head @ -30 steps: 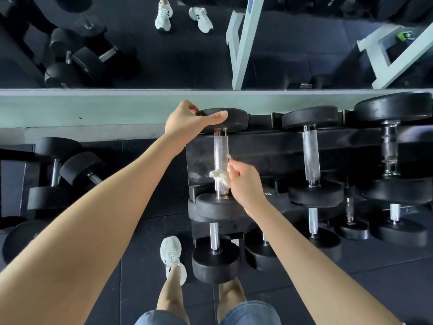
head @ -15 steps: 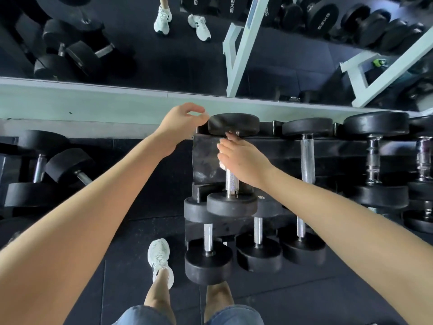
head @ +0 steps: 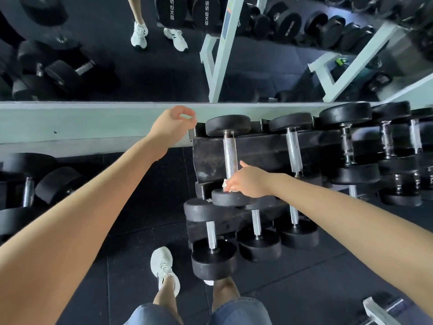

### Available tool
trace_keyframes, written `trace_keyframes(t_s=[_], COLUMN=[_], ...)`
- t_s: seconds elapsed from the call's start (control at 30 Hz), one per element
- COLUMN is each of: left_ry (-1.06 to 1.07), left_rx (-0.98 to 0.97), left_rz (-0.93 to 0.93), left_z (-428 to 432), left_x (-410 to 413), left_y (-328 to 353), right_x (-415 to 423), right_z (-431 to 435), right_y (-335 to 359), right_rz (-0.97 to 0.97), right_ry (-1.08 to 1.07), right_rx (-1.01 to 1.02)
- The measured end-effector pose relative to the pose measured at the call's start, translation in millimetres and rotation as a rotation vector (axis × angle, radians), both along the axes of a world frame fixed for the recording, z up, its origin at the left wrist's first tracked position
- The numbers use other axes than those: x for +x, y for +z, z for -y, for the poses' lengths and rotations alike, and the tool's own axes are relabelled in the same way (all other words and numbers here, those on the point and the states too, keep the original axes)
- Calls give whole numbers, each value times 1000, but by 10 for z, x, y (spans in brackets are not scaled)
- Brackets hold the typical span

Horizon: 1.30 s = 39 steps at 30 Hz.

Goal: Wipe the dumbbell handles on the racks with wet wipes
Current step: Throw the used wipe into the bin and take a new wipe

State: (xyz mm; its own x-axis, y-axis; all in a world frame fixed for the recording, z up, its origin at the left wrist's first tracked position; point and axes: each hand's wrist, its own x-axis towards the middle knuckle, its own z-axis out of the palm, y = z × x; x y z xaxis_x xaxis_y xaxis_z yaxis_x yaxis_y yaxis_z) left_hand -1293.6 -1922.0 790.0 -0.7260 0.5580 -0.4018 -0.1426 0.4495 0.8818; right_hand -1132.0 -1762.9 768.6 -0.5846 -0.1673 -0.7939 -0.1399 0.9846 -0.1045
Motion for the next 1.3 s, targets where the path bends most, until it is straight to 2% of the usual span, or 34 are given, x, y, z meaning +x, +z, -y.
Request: trace_keyframes(t_s=[0.07, 0.13, 0.2, 0.27, 0.4, 0.57, 0.7, 0.83, 1.0, 1.17, 1.3], left_ry=[-16, -37, -60, -78, -181, -436, -713, -746, -690, -569, -598], left_rx=[-3, -2, -4, -11, -24, -40, -81, -79, -56, -59, -81], left_rz=[-9, -23, -49, -70, -121, -151, -99, -32, 28, 153, 183], left_z=[-21, -43, -77, -129, -339, -809, -1261, -1725, -2258, -2829, -3378], left_x=[32, 73, 127, 195, 483, 1225, 2001, 2894, 3877, 4541, 4909], left_y=[55, 130, 205, 269, 432, 640, 654, 561, 366, 303, 286], right_x=[31, 54, 119, 241, 676, 1372, 2077, 2854, 3848, 4588, 5036], right_z=[7, -38, -126, -224, -304, -414, -626, -918, -1299, -1774, -2233], right_y=[90, 178, 286, 407, 671, 827, 845, 803, 647, 555, 554], right_rz=[-19, -73, -174, -310, -506, -565, -708, -744, -697, -665, -730], right_ry=[-132, -169, -280, -478, -1226, -1682, -1944, -2144, -2149, -2267, -2384], right_rx=[-37, 20, 74, 30, -491, -847, -881, -878, -948, -1103, -1191])
